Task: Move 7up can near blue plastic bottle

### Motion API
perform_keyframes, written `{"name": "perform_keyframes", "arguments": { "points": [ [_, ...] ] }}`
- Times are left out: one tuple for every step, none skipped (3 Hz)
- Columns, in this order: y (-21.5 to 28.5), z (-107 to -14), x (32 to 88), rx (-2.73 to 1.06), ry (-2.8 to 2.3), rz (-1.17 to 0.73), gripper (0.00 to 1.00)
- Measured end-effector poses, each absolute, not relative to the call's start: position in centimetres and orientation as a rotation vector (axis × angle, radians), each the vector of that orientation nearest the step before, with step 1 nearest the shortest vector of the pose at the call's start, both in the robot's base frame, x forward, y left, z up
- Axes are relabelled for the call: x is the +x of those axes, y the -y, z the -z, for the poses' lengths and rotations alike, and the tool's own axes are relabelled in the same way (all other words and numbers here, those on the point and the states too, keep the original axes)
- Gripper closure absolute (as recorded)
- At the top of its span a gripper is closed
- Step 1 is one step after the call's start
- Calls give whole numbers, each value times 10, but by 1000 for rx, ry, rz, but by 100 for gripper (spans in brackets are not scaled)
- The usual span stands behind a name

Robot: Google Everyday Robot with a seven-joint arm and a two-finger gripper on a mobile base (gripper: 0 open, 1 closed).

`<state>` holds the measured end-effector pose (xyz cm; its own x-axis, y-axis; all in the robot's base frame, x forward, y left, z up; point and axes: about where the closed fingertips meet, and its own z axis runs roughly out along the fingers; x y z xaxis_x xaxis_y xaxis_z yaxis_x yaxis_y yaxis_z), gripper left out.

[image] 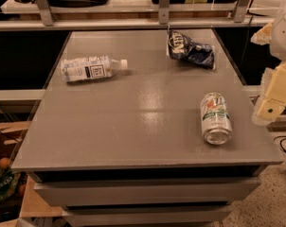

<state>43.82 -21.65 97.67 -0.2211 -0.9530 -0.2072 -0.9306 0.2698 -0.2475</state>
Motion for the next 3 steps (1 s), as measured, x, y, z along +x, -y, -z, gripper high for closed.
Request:
{"name": "perform_keyframes", "arguments": {
  "points": [
    [217, -977, 438, -1724, -2230, 100, 0],
    [216, -978, 440, -1688, -2254, 104, 0],
    [211, -975, 447, -1609, -2333, 79, 0]
  ]
}}
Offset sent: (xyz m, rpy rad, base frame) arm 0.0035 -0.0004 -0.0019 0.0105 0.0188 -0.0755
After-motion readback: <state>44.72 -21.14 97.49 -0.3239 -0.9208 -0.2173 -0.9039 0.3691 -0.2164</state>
